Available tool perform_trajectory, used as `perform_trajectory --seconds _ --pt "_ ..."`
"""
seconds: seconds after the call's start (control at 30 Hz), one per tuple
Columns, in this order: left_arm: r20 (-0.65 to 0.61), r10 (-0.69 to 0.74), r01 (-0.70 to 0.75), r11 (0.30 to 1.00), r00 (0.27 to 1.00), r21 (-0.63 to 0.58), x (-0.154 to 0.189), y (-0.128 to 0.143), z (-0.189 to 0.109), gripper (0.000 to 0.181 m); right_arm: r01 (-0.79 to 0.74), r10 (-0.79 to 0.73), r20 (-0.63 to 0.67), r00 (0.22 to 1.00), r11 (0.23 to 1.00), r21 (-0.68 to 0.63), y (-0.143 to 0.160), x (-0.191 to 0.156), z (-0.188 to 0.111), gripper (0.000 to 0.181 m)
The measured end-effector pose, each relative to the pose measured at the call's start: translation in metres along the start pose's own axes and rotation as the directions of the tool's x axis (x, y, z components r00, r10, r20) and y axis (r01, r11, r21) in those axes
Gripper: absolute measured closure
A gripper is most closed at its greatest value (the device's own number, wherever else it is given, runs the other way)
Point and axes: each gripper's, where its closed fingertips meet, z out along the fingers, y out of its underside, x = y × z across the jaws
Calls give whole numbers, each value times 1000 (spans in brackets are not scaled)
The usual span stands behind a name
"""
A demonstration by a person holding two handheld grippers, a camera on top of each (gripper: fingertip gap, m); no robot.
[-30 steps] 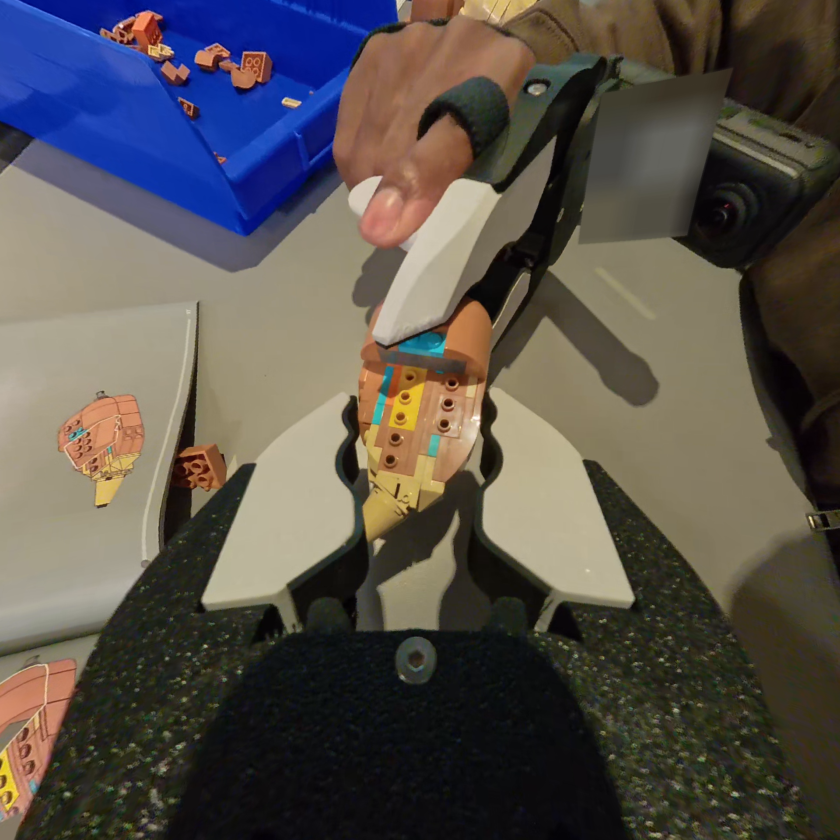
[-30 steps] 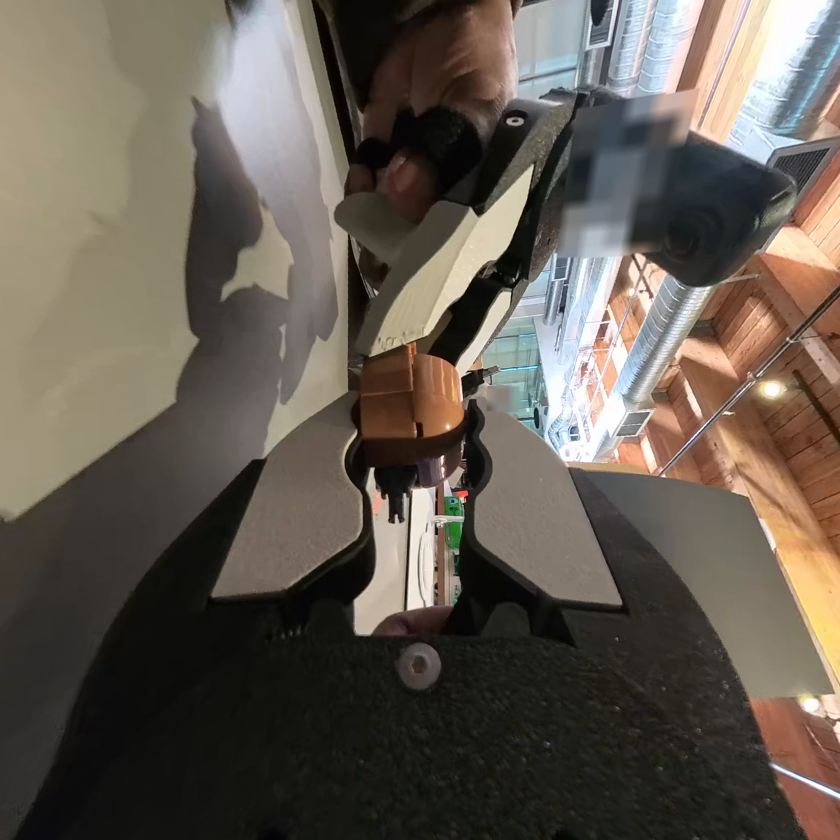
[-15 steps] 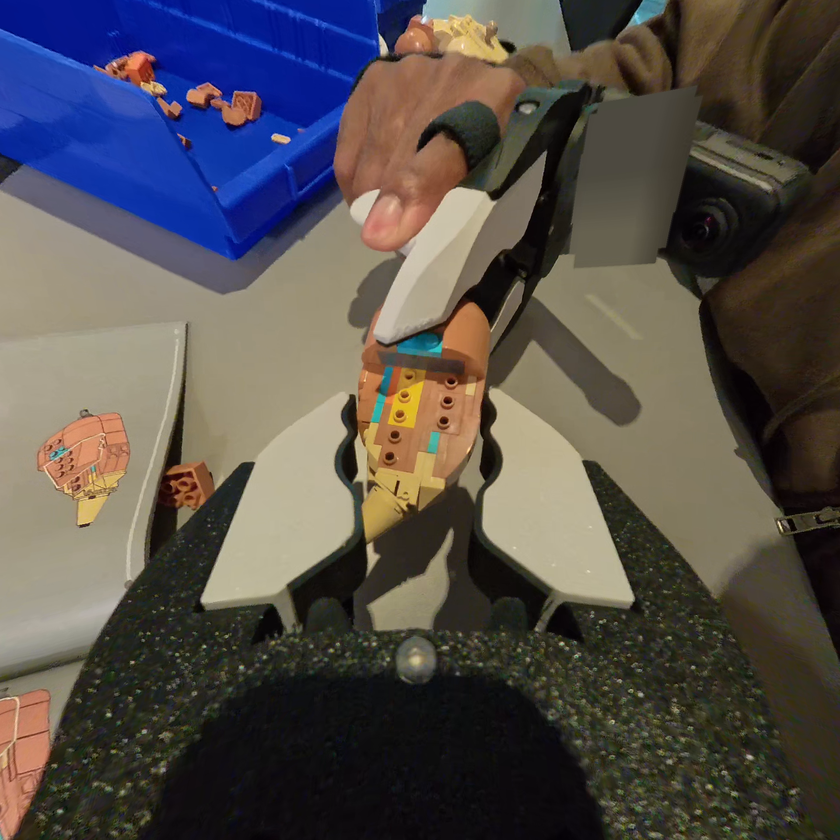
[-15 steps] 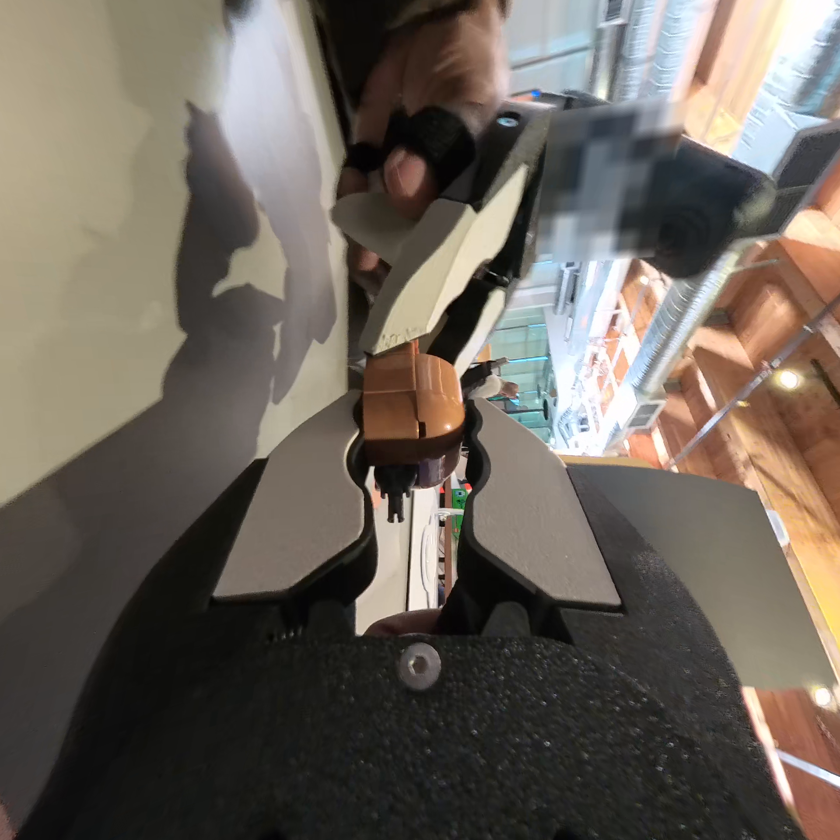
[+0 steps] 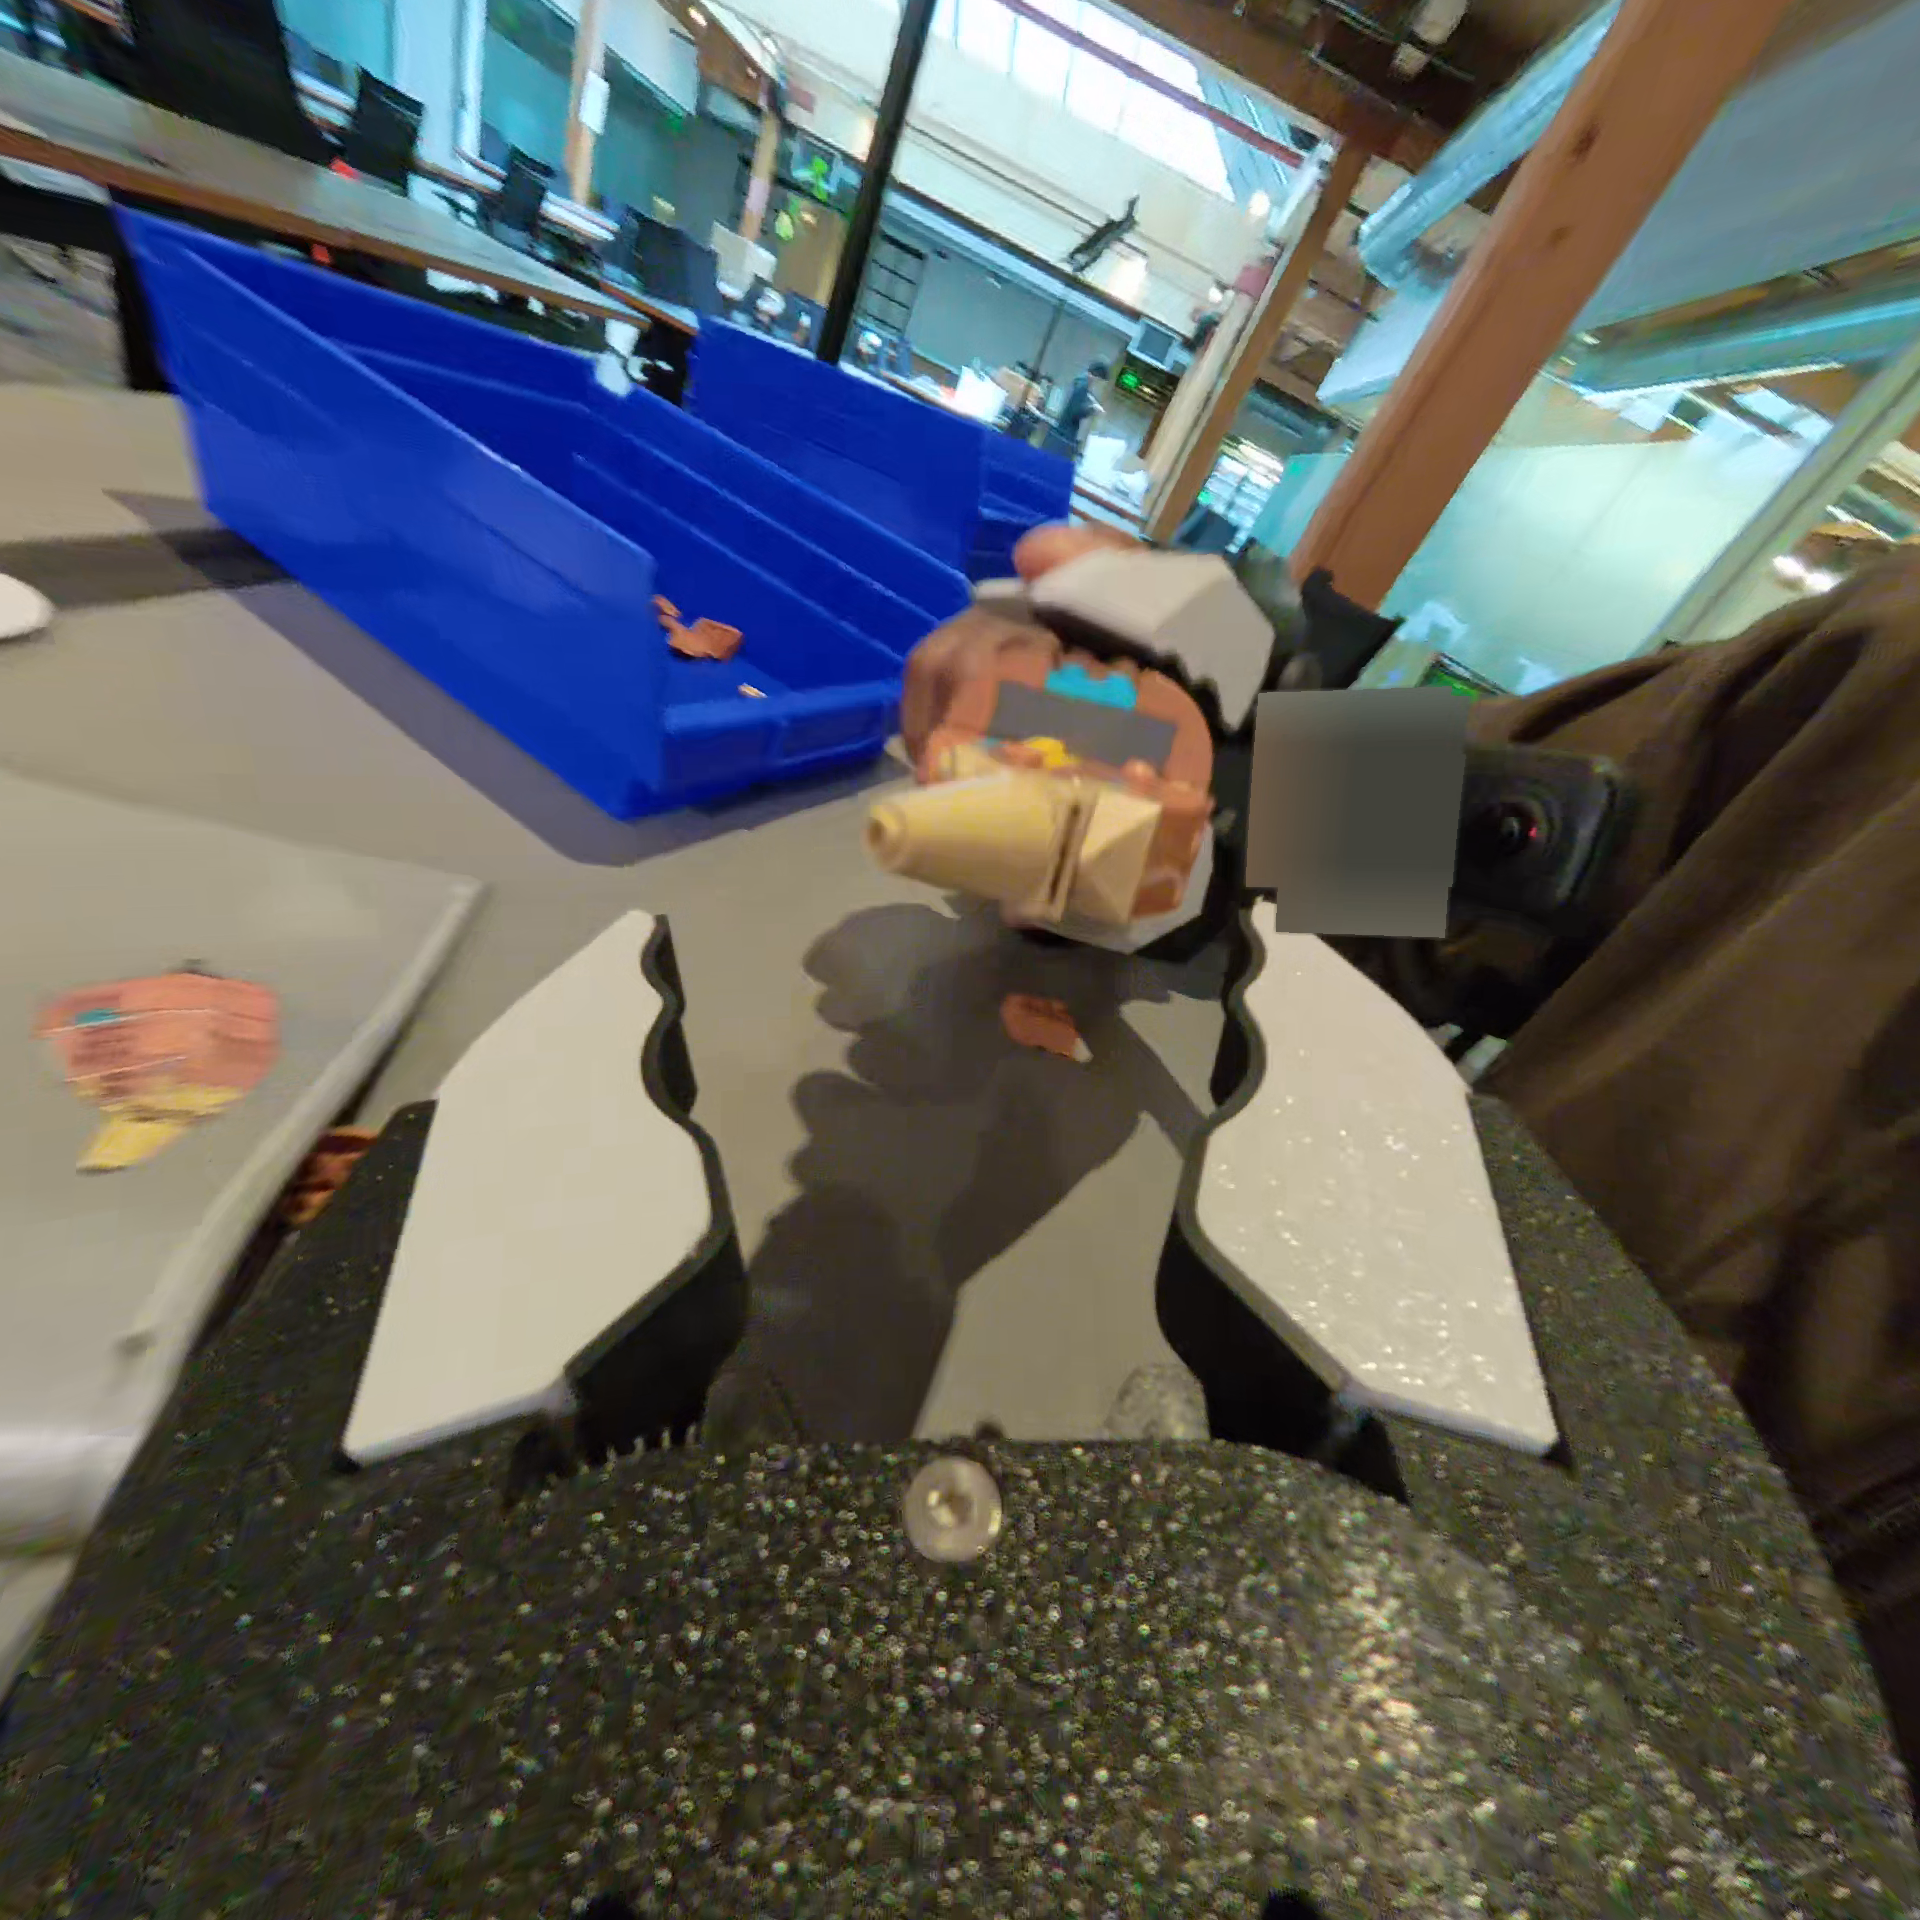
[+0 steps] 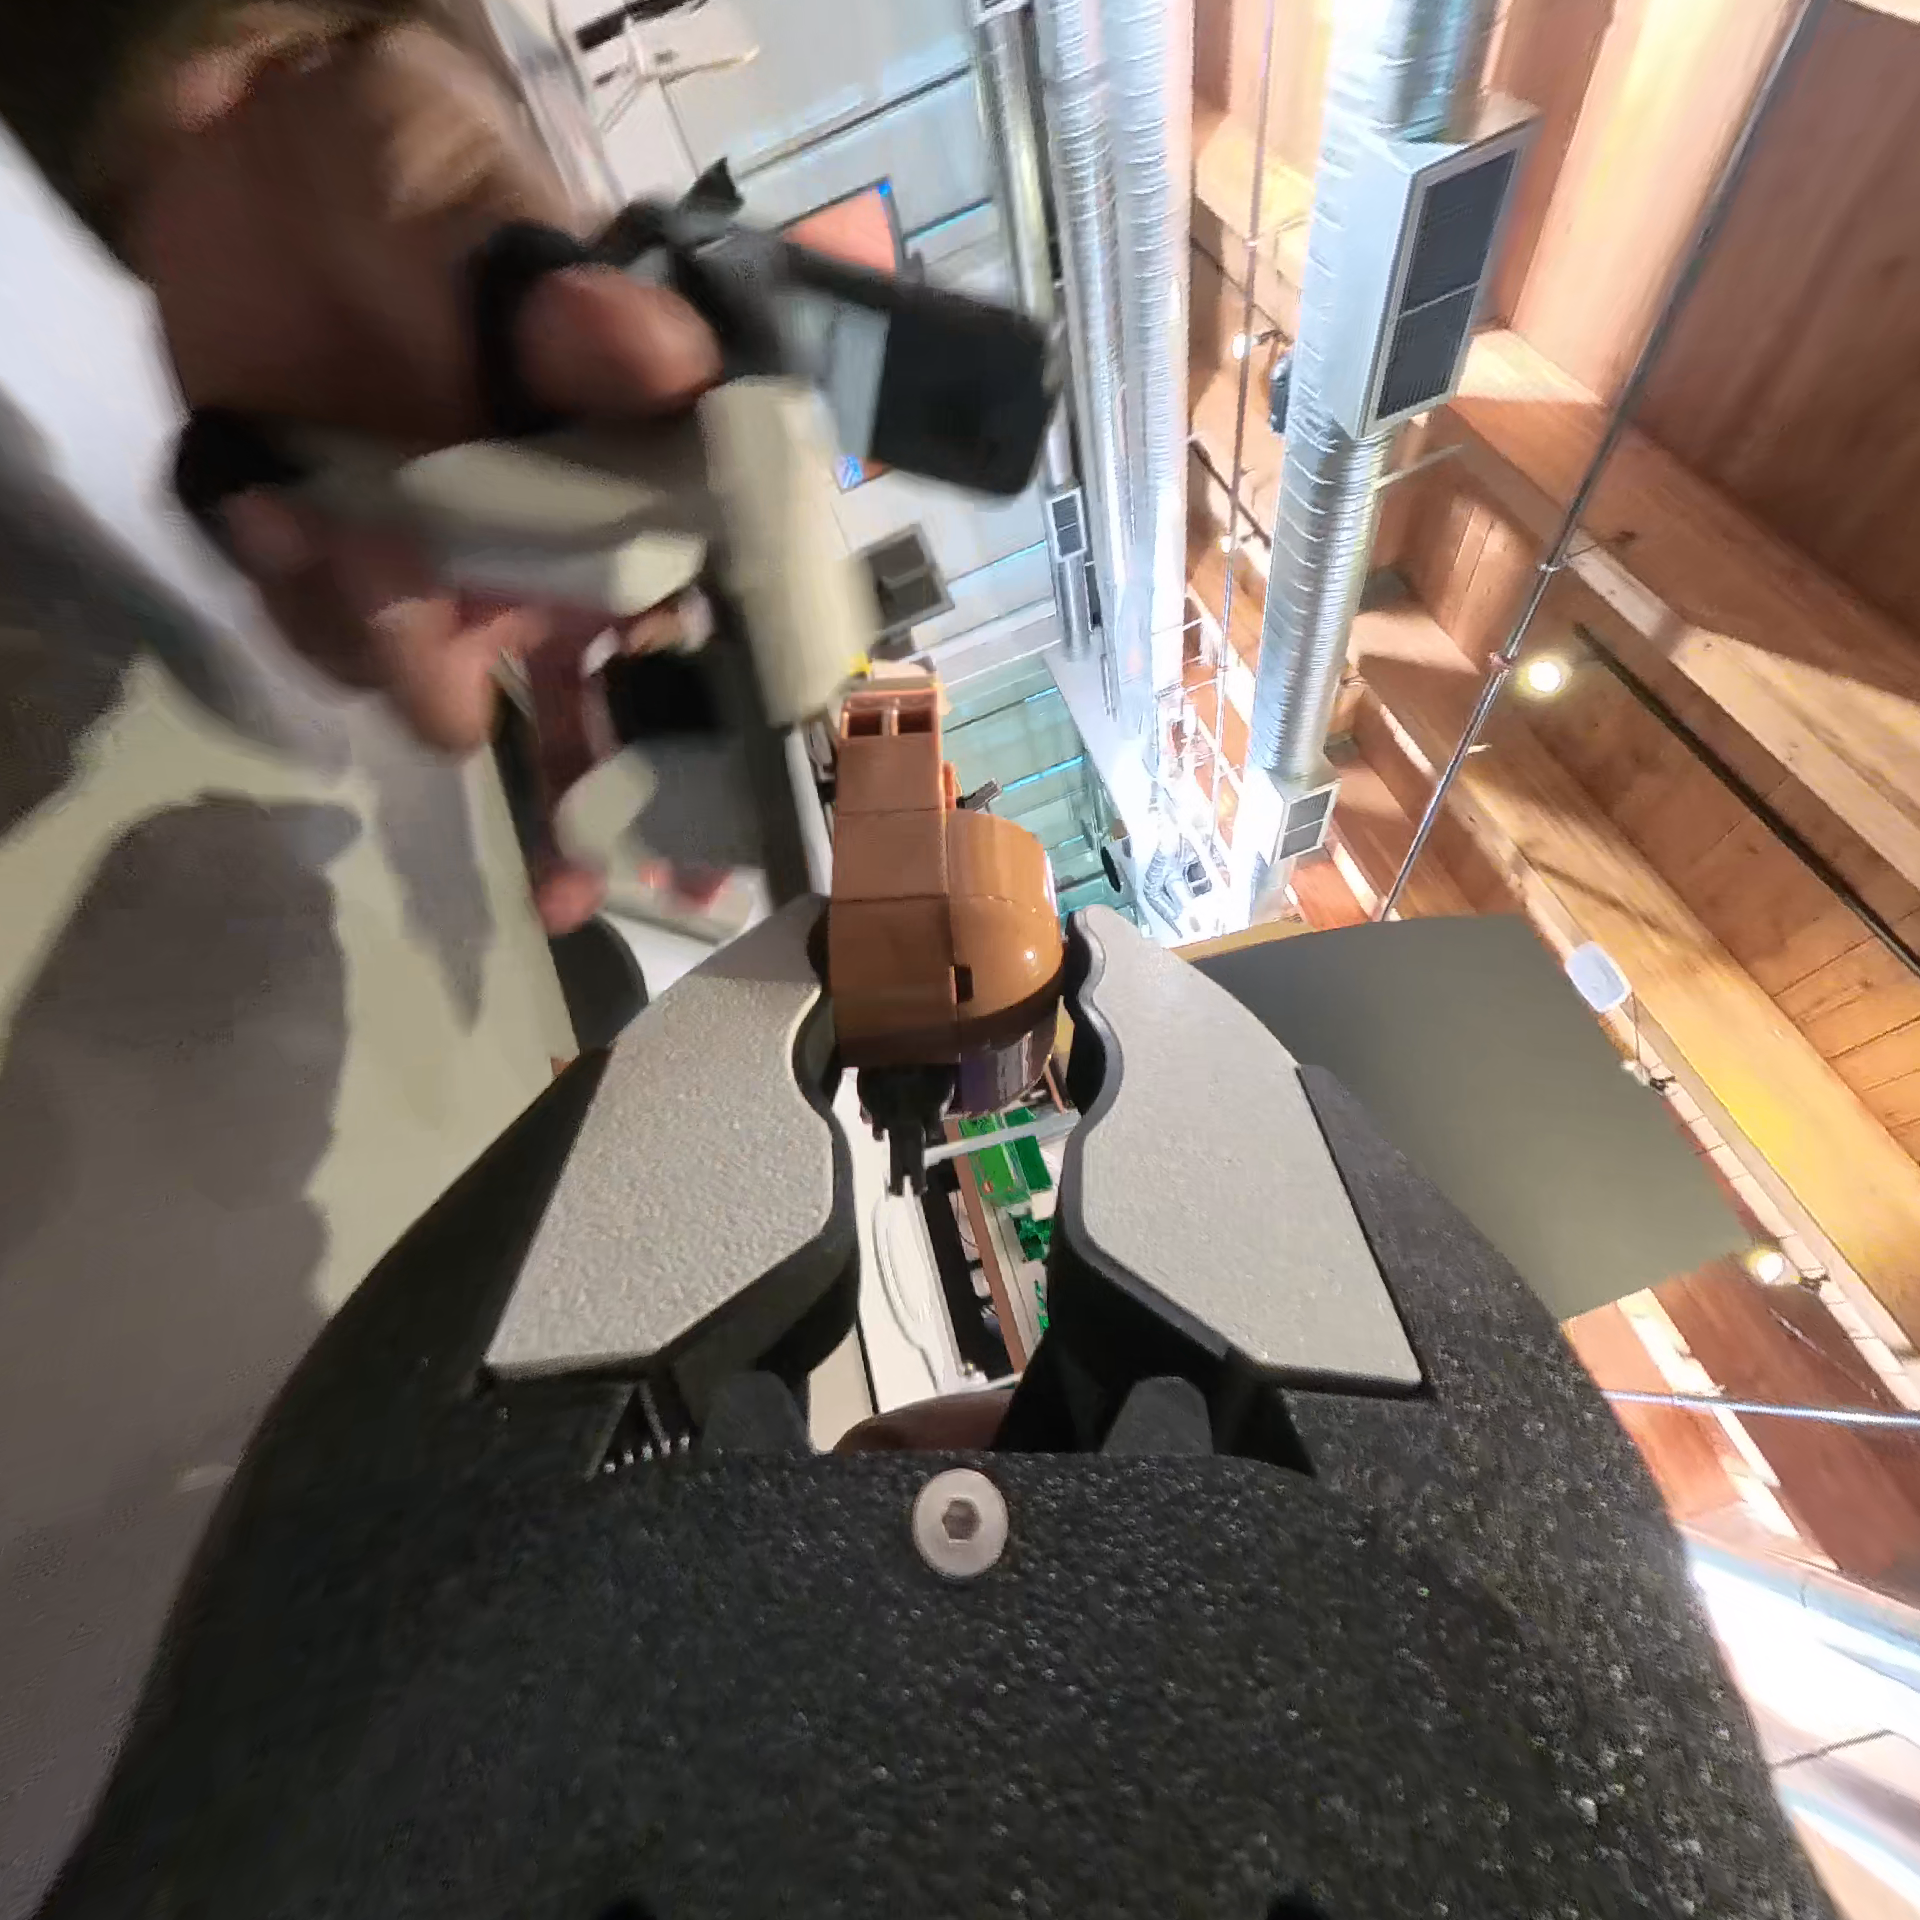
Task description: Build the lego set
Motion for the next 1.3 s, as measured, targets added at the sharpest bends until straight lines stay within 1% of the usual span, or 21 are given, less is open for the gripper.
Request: perform_trajectory --seconds 0.07,0.1,0.17,0.27,0.33,0.37,0.53,0.6,0.7,0.77,0.8,0.97,1.03,1.13,1.17,1.2,1.3 --pt "-50 16 -17 1000 999 -12 12 9 13 82 -14 14 1 1000 1000 7 -2 0 0 141" --pt "-64 31 -31 1000 997 0 17 9 19 83 -25 25 7 1000 1000 12 -4 -1 1 141" --pt "-79 46 -41 997 996 65 23 0 24 91 -45 45 26 999 999 25 -6 -4 1 141" --pt "-89 10 6 984 996 180 23 -14 19 104 -61 59 57 997 997 38 -8 -10 1 142" --pt "-88 19 0 976 996 216 22 -18 13 117 -65 63 69 996 997 31 -7 -11 1 141" --pt "-103 34 -11 977 994 215 25 -18 11 124 -66 63 75 995 997 34 -7 -12 1 141" --pt "-127 40 -13 979 991 203 28 -15 10 124 -57 53 92 994 997 43 -9 -11 0 142" --pt "-152 40 -12 984 988 180 29 -11 10 122 -53 49 89 995 998 45 -9 -10 0 142" --pt "-155 52 -29 989 987 143 28 -3 11 117 -48 43 89 995 997 57 -9 -9 0 141" --pt "-156 69 -50 991 985 126 30 -1 13 119 -19 12 92 996 998 66 -10 -11 0 141" --pt "-152 86 -68 990 985 120 30 0 14 123 -10 3 92 996 997 76 -12 -12 0 141" --pt "-151 149 -127 981 977 143 34 1 14 124 6 -14 73 997 994 109 -17 -11 -1 139" --pt "-157 163 -140 979 974 148 35 1 14 124 11 -18 61 998 994 107 -17 -11 -1 134" --pt "-179 199 -173 973 964 151 42 3 13 124 8 -14 65 998 995 98 -15 -11 -1 133" --pt "-184 210 -184 972 960 149 44 4 13 124 4 -11 74 997 995 98 -15 -12 -1 135" --pt "-183 217 -191 970 959 149 44 4 14 124 5 -14 81 997 995 103 -16 -13 -2 141" --pt "-187 230 -206 968 955 141 46 6 14 124 5 -16 102 995 994 113 -17 -15 -3 142"
